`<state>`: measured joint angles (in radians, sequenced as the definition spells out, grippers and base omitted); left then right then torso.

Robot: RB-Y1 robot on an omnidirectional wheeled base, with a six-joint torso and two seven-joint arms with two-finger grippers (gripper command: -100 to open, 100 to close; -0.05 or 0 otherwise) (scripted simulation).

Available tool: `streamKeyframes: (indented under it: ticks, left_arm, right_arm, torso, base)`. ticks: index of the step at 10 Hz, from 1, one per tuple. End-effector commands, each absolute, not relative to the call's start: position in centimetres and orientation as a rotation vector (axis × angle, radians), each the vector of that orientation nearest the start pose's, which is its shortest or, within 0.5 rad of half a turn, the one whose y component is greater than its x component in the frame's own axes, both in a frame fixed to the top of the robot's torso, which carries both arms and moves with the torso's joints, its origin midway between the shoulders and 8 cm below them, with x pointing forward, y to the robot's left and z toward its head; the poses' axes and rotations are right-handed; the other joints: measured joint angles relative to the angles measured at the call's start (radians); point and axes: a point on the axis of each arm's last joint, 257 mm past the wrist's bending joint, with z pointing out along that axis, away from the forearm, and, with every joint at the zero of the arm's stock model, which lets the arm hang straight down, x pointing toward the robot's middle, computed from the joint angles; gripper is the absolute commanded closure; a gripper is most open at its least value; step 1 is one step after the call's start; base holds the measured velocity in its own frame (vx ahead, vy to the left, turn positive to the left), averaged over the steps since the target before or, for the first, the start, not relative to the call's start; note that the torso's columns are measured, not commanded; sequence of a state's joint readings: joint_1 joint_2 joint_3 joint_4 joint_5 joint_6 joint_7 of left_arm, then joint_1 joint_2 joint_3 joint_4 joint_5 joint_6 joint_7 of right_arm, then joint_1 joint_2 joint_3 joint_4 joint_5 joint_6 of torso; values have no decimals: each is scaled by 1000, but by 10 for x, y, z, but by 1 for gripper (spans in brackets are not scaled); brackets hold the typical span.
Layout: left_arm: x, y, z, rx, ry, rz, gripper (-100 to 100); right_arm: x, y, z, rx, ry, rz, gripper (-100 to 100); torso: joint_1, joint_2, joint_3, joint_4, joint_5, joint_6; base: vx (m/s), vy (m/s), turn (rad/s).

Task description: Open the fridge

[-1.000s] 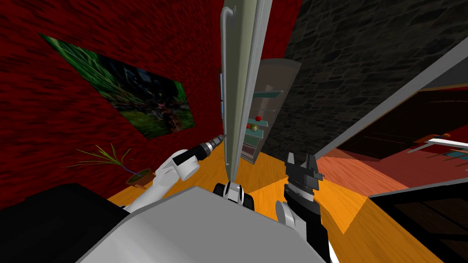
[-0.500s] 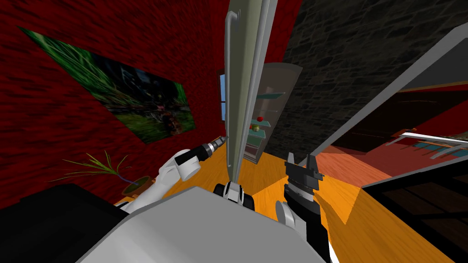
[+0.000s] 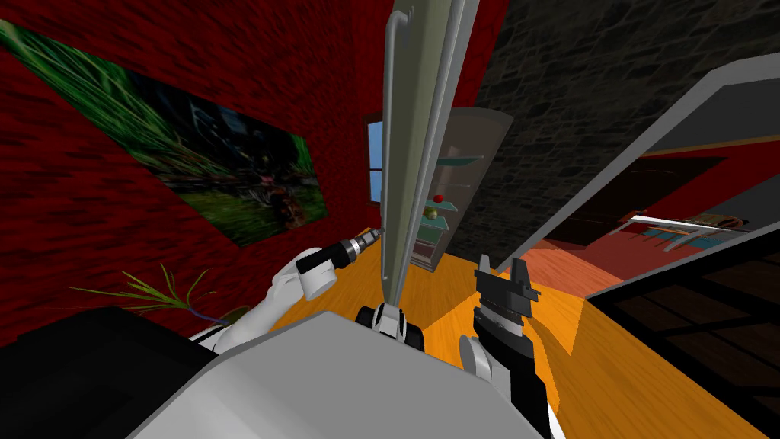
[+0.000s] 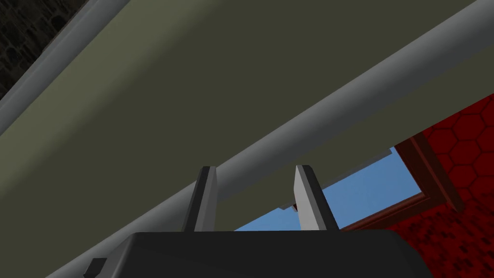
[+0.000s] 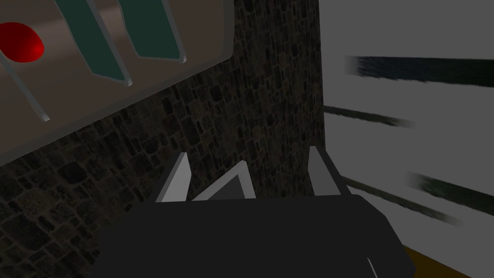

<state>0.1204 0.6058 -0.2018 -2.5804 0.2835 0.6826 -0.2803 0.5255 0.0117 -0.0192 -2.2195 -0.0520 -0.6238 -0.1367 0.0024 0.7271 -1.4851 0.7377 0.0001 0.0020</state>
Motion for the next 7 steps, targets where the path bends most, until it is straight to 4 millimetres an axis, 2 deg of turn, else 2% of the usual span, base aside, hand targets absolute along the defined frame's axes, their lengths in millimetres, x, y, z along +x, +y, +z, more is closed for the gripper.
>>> streamKeyframes:
  ticks: [1,2,4,5,7]
  left_arm:
    - [407,114,-25,-373,1656,-1109,100]
    - [409,117,-23,-387,1679,-1103,-100]
    - [412,117,-12,-384,1680,-1106,-100]
    - [413,118,-6,-382,1681,-1108,-100]
    - [414,118,5,-378,1683,-1111,-100]
  right_arm:
    - [329,-296,13,710,499,1438,0]
    - [329,-296,13,710,499,1438,0]
    - [329,-296,13,710,498,1438,0]
    - [329,-296,13,710,498,1439,0]
    - [329,-296,13,710,498,1439,0]
  torso:
    - [-1,0,1,1,0,-2]
    - [-1,-4,-2,1,-1,0]
    - [-19,3,3,0,-5,1]
    - [-19,7,6,0,-6,2]
    - [-3,11,9,1,0,-1]
  base:
    - [24,306,-72]
    - [-9,143,8]
    - [-14,-59,66]
    - [-2,-59,-4]
    - [5,-36,10]
